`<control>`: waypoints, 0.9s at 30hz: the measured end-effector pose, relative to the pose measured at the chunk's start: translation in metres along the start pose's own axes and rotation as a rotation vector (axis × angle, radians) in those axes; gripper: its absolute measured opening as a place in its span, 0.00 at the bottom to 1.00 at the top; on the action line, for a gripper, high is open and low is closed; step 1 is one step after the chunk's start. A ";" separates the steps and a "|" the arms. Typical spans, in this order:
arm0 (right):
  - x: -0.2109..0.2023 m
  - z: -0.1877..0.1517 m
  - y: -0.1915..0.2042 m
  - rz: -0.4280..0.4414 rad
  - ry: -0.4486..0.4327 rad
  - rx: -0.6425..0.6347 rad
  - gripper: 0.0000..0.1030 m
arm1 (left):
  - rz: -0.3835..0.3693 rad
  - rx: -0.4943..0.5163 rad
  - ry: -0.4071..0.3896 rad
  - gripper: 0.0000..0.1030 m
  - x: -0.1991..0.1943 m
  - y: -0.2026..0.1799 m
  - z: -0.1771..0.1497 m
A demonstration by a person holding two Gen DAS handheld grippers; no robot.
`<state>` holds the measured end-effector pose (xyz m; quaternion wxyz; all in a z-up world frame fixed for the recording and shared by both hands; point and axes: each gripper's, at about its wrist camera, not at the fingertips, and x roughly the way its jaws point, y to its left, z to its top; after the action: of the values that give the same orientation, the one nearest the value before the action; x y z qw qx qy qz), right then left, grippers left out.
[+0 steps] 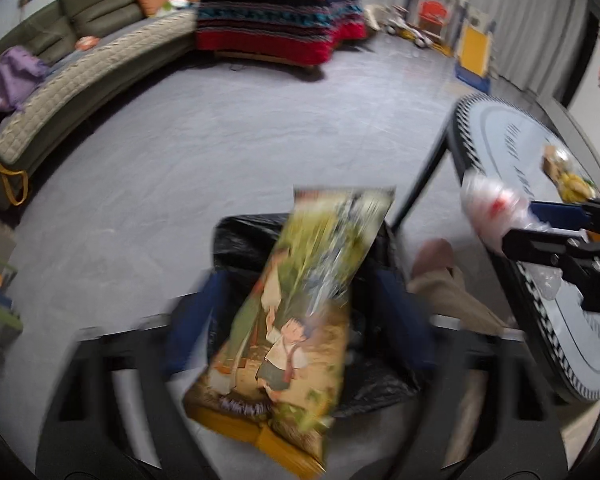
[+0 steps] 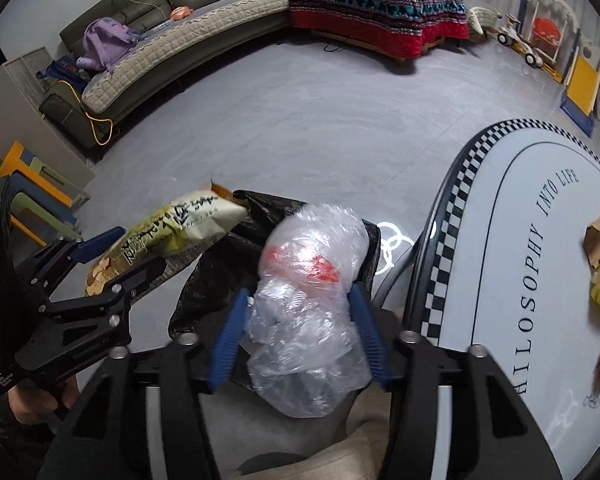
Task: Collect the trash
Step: 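Carry both items over the black bin and open both tools to drop them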
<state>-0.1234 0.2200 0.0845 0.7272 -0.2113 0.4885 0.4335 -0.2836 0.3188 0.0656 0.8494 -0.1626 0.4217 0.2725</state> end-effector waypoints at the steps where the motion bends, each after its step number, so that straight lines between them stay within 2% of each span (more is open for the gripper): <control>1: 0.001 0.002 0.001 0.017 -0.001 0.006 0.72 | 0.016 -0.023 -0.019 0.94 -0.003 0.006 0.000; 5: 0.001 0.003 0.004 0.038 0.006 0.001 0.72 | -0.002 -0.088 -0.038 0.94 -0.011 0.025 0.002; 12: -0.003 0.001 0.000 0.048 0.006 0.012 0.72 | -0.025 -0.104 -0.033 0.94 -0.011 0.025 0.005; 20: -0.015 -0.006 -0.021 0.042 -0.011 0.050 0.72 | -0.051 -0.054 -0.023 0.94 -0.005 -0.003 0.016; 27: -0.032 -0.017 -0.061 0.015 -0.037 0.106 0.72 | -0.095 0.038 -0.021 0.94 0.000 -0.051 0.030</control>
<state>-0.0860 0.1617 0.0989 0.7431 -0.1605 0.4987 0.4162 -0.2336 0.2934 0.0855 0.8686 -0.1632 0.4100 0.2256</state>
